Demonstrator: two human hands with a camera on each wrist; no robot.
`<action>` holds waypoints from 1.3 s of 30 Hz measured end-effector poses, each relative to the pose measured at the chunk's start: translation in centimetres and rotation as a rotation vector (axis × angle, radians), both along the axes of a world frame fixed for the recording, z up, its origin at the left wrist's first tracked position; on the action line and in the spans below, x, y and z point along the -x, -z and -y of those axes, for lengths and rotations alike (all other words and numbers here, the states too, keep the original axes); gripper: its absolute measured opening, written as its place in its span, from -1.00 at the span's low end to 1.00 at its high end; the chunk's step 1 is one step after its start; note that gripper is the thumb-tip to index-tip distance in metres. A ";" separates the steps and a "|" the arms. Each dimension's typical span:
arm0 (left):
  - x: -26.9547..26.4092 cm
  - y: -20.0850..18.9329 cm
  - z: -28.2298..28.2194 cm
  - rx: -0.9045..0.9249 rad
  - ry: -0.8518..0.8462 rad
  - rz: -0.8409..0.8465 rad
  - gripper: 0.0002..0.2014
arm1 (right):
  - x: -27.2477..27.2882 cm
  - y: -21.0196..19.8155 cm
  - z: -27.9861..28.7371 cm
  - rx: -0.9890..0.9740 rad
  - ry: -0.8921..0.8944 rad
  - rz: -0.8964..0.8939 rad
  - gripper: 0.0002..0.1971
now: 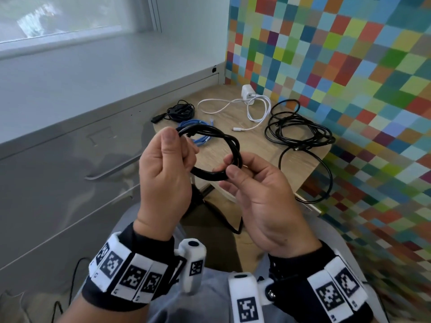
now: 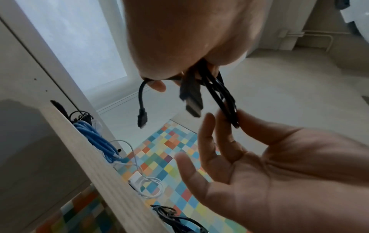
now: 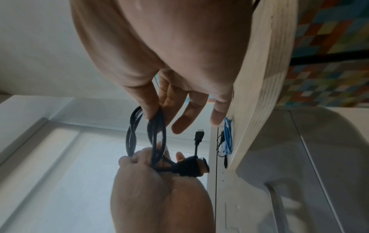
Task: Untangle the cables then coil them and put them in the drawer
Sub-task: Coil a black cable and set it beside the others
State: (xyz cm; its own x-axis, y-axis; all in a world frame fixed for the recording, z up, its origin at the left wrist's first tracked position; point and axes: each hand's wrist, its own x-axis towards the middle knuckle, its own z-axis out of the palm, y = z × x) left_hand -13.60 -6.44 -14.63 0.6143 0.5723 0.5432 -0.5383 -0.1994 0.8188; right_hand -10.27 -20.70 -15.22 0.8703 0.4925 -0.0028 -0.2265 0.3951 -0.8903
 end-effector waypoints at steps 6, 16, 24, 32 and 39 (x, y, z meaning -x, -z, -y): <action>-0.3 0.5 -0.2 0.071 0.000 -0.081 -0.57 | -0.5 0.0 0.6 -0.221 -0.192 -0.126 -0.76; -0.2 0.7 -0.7 -0.252 -0.082 -0.221 -0.46 | -0.3 -0.1 0.9 -0.093 -0.144 -0.008 -0.58; 0.6 0.0 -1.6 -0.195 0.072 -0.307 -0.66 | -1.3 0.6 1.5 0.301 0.080 0.235 -0.52; 0.9 -0.3 -2.0 -0.169 0.096 -0.261 -0.78 | -1.9 0.5 2.8 0.342 -0.005 0.171 -0.74; 1.3 -0.9 -2.2 -0.075 0.121 -0.260 -0.79 | -2.3 0.5 3.2 0.502 0.013 0.230 -0.70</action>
State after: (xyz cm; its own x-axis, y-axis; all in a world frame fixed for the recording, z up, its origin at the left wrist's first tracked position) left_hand -14.91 -4.27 -13.70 0.7998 0.4507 0.3965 -0.3359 -0.2115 0.9179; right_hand -8.02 -23.89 -15.77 0.8821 0.4691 -0.0434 -0.0015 -0.0893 -0.9960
